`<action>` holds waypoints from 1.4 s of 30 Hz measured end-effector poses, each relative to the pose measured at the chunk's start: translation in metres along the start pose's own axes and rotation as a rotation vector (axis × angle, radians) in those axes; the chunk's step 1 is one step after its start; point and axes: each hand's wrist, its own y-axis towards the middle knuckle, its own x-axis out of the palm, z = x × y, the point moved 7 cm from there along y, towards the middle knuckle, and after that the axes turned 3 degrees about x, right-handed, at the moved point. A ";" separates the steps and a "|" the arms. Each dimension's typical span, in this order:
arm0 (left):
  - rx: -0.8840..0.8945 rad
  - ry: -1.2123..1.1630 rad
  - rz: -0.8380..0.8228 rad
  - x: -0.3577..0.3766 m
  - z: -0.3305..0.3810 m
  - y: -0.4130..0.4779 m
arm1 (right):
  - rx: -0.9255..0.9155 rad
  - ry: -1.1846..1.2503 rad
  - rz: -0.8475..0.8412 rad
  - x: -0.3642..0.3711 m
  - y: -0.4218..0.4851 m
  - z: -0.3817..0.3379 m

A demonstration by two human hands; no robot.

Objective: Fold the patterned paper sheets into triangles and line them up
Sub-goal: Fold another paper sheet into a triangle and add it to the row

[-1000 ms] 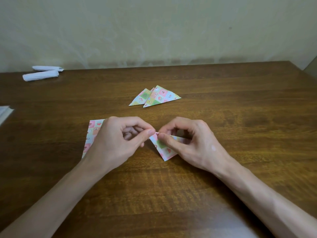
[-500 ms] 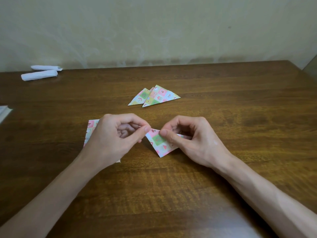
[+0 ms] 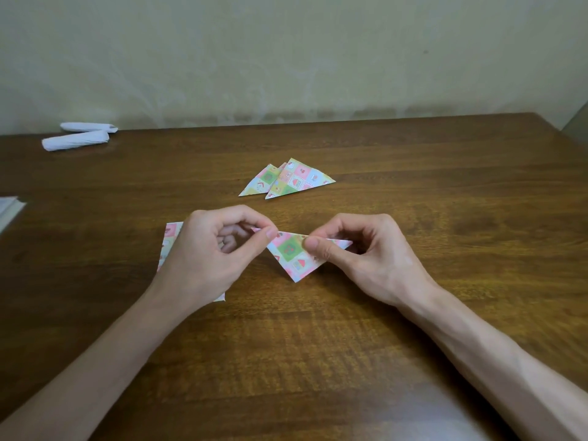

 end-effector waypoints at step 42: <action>0.149 0.063 0.196 -0.017 0.002 -0.001 | 0.115 0.426 0.141 -0.021 0.006 0.014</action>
